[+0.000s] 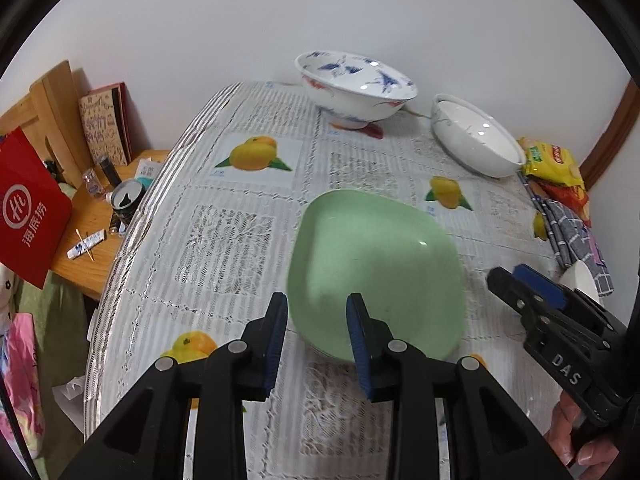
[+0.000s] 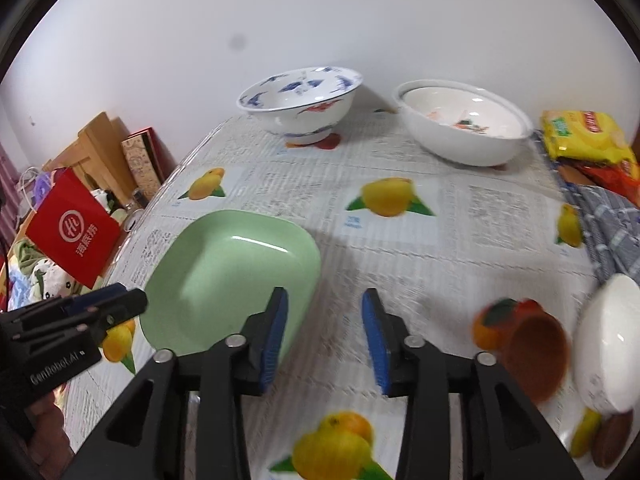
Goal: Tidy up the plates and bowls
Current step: 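Move both grippers toward the two small brown clay bowls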
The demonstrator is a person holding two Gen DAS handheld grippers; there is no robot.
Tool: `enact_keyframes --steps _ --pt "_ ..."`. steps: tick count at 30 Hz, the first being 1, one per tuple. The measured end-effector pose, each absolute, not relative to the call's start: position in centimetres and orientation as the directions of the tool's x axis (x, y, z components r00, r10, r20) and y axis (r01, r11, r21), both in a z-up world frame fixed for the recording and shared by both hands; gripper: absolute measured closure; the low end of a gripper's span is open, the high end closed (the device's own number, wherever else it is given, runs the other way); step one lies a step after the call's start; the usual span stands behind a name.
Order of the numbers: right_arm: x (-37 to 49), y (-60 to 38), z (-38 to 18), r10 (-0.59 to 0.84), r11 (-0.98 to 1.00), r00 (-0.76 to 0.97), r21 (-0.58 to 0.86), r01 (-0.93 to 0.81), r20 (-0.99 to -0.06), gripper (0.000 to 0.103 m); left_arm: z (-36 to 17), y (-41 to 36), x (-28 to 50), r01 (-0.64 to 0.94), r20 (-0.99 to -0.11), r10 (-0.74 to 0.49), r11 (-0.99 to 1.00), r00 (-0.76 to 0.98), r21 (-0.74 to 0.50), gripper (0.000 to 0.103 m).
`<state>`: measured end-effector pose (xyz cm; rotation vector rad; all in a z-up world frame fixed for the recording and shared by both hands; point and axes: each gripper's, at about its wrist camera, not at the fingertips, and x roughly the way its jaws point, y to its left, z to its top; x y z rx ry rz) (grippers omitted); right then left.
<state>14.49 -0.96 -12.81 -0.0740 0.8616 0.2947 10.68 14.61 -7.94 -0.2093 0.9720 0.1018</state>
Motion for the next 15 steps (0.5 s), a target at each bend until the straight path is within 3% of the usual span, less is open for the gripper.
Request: enact_keyframes --steps 3,8,15 --pt "12.8 -3.4 -11.4 0.189 0.971 0.644 0.045 -0.233 -0.741 0.048 -7.0 13.2 9.9 -0.155 -0.813 -0.019 0.979 0.582 -0.134 0.074" --pt "9.5 -7.9 -8.9 0.106 0.990 0.723 0.006 -0.140 -0.683 0.036 -5.4 9.9 8.5 -0.102 -0.789 -0.045 0.986 0.613 -0.136 0.074" --pt "4.5 -16.0 -5.9 -0.028 0.999 0.787 -0.045 0.000 -0.616 0.031 -2.9 4.1 6.6 -0.052 -0.751 -0.049 0.993 0.658 -0.110 0.074"
